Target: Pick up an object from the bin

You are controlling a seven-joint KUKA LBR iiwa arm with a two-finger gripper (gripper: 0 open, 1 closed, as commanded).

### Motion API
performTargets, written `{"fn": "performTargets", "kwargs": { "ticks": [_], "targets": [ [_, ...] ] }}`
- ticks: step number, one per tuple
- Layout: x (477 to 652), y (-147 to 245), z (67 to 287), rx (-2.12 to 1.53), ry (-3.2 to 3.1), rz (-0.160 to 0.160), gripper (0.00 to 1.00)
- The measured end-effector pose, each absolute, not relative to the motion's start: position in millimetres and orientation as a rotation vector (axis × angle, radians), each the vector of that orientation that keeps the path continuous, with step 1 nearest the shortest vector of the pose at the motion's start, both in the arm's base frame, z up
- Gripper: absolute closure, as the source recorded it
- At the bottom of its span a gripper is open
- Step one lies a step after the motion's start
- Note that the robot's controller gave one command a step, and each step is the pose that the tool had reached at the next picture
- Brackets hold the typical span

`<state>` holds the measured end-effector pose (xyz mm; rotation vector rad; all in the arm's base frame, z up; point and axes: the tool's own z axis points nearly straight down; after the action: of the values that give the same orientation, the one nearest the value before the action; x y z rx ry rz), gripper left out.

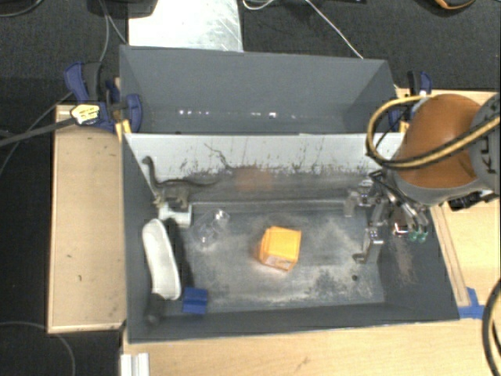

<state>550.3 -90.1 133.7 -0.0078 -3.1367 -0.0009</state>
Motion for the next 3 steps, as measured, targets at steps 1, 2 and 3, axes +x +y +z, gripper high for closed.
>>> {"fn": "performTargets", "kwargs": {
  "ticks": [1,2,3],
  "targets": [
    [552.3,-89.7,138.2,-0.002,-3.145,0.001,0.00],
    [554.6,-36.3,104.9,0.241,-3.135,0.002,0.00],
    [555.4,-16.2,88.5,-0.140,-3.139,-0.002,0.00]
  ]
}}
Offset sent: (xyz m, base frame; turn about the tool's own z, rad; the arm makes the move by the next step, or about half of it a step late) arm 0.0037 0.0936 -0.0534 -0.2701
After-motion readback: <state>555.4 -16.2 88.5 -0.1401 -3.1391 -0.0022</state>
